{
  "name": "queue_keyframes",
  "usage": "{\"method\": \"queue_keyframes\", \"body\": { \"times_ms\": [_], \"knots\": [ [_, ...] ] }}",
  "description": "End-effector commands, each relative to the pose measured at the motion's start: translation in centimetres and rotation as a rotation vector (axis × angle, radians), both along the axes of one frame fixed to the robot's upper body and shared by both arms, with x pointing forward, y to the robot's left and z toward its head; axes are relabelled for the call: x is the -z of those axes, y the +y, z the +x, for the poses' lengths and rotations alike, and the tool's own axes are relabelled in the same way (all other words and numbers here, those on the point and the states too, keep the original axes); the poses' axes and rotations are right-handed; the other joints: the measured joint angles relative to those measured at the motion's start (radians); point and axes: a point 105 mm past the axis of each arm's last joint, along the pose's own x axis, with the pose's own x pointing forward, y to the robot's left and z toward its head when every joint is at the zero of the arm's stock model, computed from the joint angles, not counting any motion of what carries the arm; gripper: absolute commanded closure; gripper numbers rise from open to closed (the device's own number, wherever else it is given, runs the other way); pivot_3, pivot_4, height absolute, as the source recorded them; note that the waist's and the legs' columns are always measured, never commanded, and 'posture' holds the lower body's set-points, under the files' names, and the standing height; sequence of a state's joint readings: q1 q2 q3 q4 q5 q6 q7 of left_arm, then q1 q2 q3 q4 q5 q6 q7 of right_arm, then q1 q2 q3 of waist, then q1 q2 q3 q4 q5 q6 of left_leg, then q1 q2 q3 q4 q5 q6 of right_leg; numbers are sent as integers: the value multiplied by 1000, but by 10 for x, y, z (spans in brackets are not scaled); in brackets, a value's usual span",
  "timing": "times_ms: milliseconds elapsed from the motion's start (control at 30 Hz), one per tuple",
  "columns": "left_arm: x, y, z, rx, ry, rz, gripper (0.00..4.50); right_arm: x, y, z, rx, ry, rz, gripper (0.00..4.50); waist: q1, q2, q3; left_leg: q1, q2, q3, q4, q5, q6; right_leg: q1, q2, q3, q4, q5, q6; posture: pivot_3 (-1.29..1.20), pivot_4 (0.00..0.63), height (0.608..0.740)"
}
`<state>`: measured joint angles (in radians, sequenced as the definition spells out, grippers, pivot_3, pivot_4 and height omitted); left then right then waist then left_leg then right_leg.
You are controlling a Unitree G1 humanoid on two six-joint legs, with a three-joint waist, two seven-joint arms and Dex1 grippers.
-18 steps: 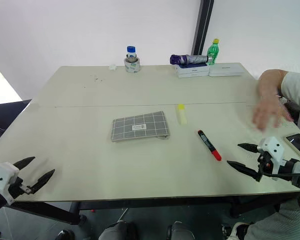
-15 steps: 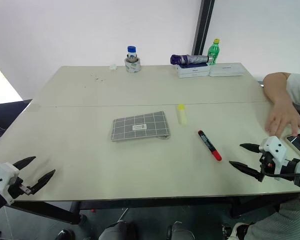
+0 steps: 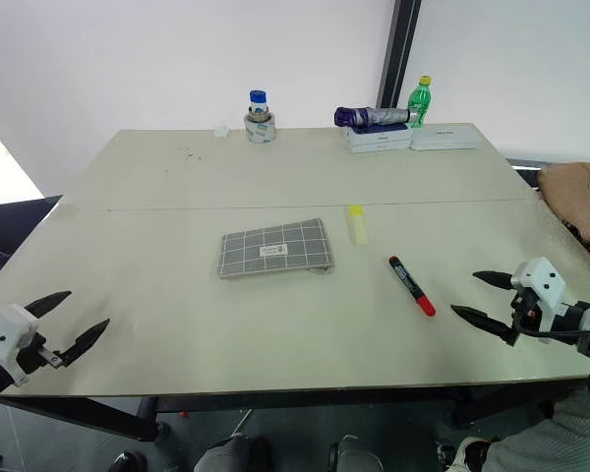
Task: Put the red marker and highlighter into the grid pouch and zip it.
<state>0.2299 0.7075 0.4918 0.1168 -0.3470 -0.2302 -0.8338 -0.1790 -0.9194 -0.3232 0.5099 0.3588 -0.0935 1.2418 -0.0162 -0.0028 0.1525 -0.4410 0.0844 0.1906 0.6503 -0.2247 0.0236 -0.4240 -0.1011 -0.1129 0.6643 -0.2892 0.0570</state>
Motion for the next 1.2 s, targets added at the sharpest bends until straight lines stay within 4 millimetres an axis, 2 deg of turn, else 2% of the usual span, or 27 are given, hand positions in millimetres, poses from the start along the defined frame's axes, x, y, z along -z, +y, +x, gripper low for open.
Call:
{"method": "queue_keyframes", "body": {
  "times_ms": [33, 167, 233, 300, 433, 500, 567, 633, 800, 1000, 1100, 1200],
  "knots": [
    [-9, 3, 3, 0, -38, 42, 0, -11, 6, 8, -8, -61, 14, 41, -1, 0, 0, 0, 0, 0, 0, 0, 0, 0, 0, 0, 0, 0, 0, 0, 150, 740],
    [-12, 1, 8, 14, -50, 55, 0, -13, 12, 14, -14, -72, 36, 41, 1, 0, 0, 0, 0, 0, 0, 0, 0, 0, 0, 0, 0, 0, 1, 0, 150, 740],
    [-13, 0, 12, 21, -61, 82, 0, -15, 17, 18, -22, -79, 58, 575, 1, 0, 0, 0, 0, 0, 0, 0, 0, 0, 0, 0, 0, 1, 1, 0, 150, 740],
    [-15, -1, 18, 27, -75, 107, 0, -17, 25, 23, -35, -91, 88, 1456, 1, 0, 0, 0, 0, 0, 0, 0, 0, 0, 0, 0, 0, 1, 1, 0, 150, 740],
    [-22, -13, 46, 112, -135, 255, 0, -26, 63, 47, -99, -163, 122, 3553, -1, 0, 0, 0, 0, 0, 0, 1, -1, 0, 1, 0, 0, 1, 0, 0, 150, 740],
    [-23, -19, 60, 139, -157, 317, 0, -28, 86, 60, -137, -195, 144, 4387, -2, 0, 0, 0, 0, 1, 0, 1, -1, 1, 2, 0, 1, 2, 0, 0, 150, 740],
    [-25, -26, 75, 173, -185, 369, 0, -31, 110, 75, -154, -218, 163, 4387, -2, 0, 0, -1, 0, 1, 0, 1, -1, 2, 3, 0, 1, 2, 0, 0, 150, 740],
    [-24, -43, 91, 261, -204, 452, 0, -30, 139, 93, -165, -256, 141, 4387, -2, 0, 0, -1, 0, 2, 0, 3, -4, 1, 4, 0, 2, 2, 0, 0, 150, 740],
    [-16, -70, 109, 411, -248, 589, 0, -18, 174, 116, -132, -289, 66, 4387, 4, 0, 0, -2, -1, 6, 0, 5, -6, 0, 5, 1, 2, 2, 1, 0, 150, 740],
    [0, -111, 118, 597, -300, 725, 0, -13, 191, 137, -36, -330, -18, 4387, 4, 0, 0, -3, -2, 12, 1, 5, -6, -2, 4, 1, 2, 2, 2, 0, 150, 740],
    [8, -121, 118, 645, -310, 768, 0, -10, 198, 138, -43, -329, -19, 4387, 0, 0, 0, -2, -1, 13, 1, 5, -6, -1, 4, 1, 3, 2, 2, 0, 150, 740],
    [8, -129, 123, 646, -339, 777, 0, -6, 205, 138, -59, -325, -29, 4387, 2, 1, 0, -2, -1, 13, 0, 5, -6, -2, 4, 1, 3, 2, 2, 0, 150, 740]
  ]
}}
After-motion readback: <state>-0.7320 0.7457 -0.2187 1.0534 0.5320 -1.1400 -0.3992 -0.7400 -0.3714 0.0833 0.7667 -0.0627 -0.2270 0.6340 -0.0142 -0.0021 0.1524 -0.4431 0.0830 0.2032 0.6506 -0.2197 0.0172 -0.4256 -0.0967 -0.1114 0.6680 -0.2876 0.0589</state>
